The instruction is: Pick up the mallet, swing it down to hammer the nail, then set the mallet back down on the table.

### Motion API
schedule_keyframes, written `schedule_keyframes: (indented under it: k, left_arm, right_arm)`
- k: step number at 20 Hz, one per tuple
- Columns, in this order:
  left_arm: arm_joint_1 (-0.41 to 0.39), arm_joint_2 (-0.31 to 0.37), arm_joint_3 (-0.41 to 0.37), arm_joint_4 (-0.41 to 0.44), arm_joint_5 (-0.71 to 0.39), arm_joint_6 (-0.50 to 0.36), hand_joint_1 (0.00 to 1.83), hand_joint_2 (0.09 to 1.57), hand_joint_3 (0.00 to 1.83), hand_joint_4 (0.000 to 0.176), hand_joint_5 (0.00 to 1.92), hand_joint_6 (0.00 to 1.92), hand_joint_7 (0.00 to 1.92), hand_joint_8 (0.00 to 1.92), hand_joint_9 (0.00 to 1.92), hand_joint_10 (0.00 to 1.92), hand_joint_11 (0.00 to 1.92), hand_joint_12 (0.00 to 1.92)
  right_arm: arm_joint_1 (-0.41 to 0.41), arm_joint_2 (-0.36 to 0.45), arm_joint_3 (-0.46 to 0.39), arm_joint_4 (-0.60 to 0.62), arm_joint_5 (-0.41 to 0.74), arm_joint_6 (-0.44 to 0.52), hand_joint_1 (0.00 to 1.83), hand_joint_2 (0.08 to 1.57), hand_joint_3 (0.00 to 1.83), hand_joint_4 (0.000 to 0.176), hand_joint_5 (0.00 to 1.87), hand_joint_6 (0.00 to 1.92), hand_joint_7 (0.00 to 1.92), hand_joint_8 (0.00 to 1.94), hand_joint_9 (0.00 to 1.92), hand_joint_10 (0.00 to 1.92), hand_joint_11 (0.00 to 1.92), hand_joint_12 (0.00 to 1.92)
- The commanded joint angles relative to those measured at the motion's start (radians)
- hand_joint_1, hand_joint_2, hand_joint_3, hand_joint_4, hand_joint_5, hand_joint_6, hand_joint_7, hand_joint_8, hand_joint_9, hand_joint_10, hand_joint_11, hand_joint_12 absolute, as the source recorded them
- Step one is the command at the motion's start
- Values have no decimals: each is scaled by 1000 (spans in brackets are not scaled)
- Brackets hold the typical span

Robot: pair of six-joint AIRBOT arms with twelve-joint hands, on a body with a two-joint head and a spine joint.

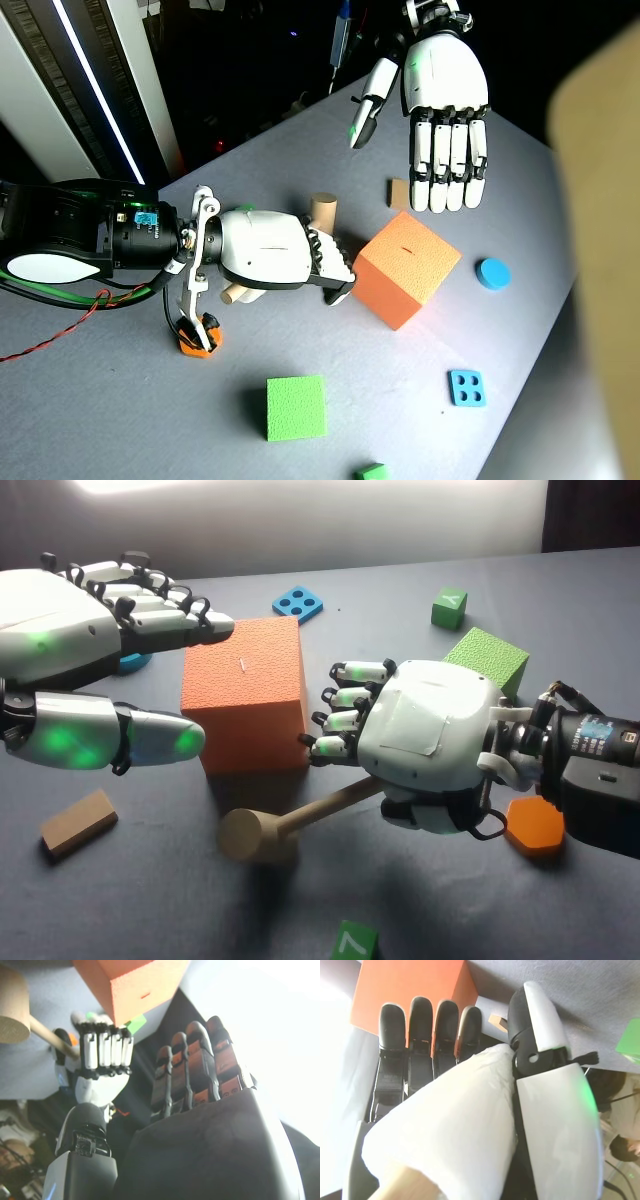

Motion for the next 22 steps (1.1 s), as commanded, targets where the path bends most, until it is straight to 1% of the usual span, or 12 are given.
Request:
schedule_keyframes:
  k: [1, 3, 4, 7, 9, 12, 14, 15, 16, 17, 19, 22]
  left_arm:
    - [-15, 11, 1, -27, -86, -6, 0, 1241, 0, 0, 168, 2, 223, 5, 214, 8, 0, 391]
    - [-15, 11, 1, -27, -88, -6, 0, 1246, 1, 0, 161, 0, 206, 1, 198, 1, 0, 340]
    - [-15, 11, 1, -26, -90, -6, 0, 1244, 0, 0, 169, 2, 214, 3, 203, 2, 0, 358]
    - [-15, 11, -4, -26, -93, -6, 0, 1246, 0, 0, 158, 3, 207, 5, 200, 6, 0, 358]
    - [-17, 11, -8, -26, -93, -6, 0, 1245, 0, 0, 181, 8, 229, 9, 216, 8, 0, 373]
    - [-18, 11, -15, -26, -93, -6, 0, 1247, 0, 0, 149, 0, 203, 0, 197, 0, 0, 358]
    - [-18, 11, -16, -26, -93, -6, 0, 1250, 0, 0, 148, 3, 197, 5, 190, 5, 0, 347]
    - [-18, 11, -16, -24, -93, -6, 0, 1249, 0, 0, 153, 5, 206, 7, 198, 8, 0, 352]
    - [-18, 11, -15, -23, -93, -6, 0, 1245, 0, 0, 152, 4, 209, 8, 204, 9, 0, 352]
    - [-18, 11, -15, -22, -93, -6, 0, 1247, 0, 0, 150, 2, 212, 9, 207, 10, 0, 351]
    - [-18, 11, -14, -21, -93, -6, 0, 1247, 0, 0, 163, 5, 219, 6, 211, 6, 0, 370]
    - [-19, 11, -14, -21, -93, -6, 0, 1248, 0, 0, 187, 7, 231, 6, 220, 6, 0, 366]
  right_arm:
    - [2, -2, 1, -5, 121, -10, 842, 1167, 0, 0, 450, 158, 441, 359, 293, 694, 0, 1315]
    - [-3, -4, 4, -5, 121, -12, 857, 1100, 0, 0, 442, 38, 466, 168, 310, 513, 0, 1224]
    - [-5, -4, 5, -5, 122, -15, 745, 1090, 0, 0, 376, 7, 426, 78, 279, 392, 0, 1105]
    - [-9, -2, 5, -5, 124, -20, 660, 984, 0, 0, 308, 0, 346, 2, 251, 130, 0, 826]
    - [-11, 0, 5, -5, 124, -20, 581, 965, 0, 0, 260, 2, 279, 1, 208, 64, 0, 628]
    - [-15, 10, 4, -5, 135, -21, 610, 968, 0, 0, 251, 7, 278, 7, 215, 45, 0, 609]
    - [-7, 26, 0, -5, 152, -13, 576, 984, 1, 0, 209, 1, 246, 0, 199, 27, 0, 509]
    - [5, 44, -11, -4, 143, 4, 621, 950, 1, 0, 296, 4, 324, 3, 283, 15, 0, 651]
    - [13, 59, -23, -4, 138, 14, 598, 957, 6, 0, 297, 1, 331, 0, 292, 9, 0, 679]
    - [24, 80, -40, -4, 136, 29, 566, 999, 17, 0, 156, 0, 232, 0, 209, 5, 0, 531]
    - [51, 143, -93, -4, 130, 76, 603, 969, 0, 0, 227, 32, 277, 20, 264, 32, 0, 689]
    - [102, 242, -179, 67, 69, 134, 562, 982, 2, 0, 205, 12, 255, 4, 245, 19, 0, 635]
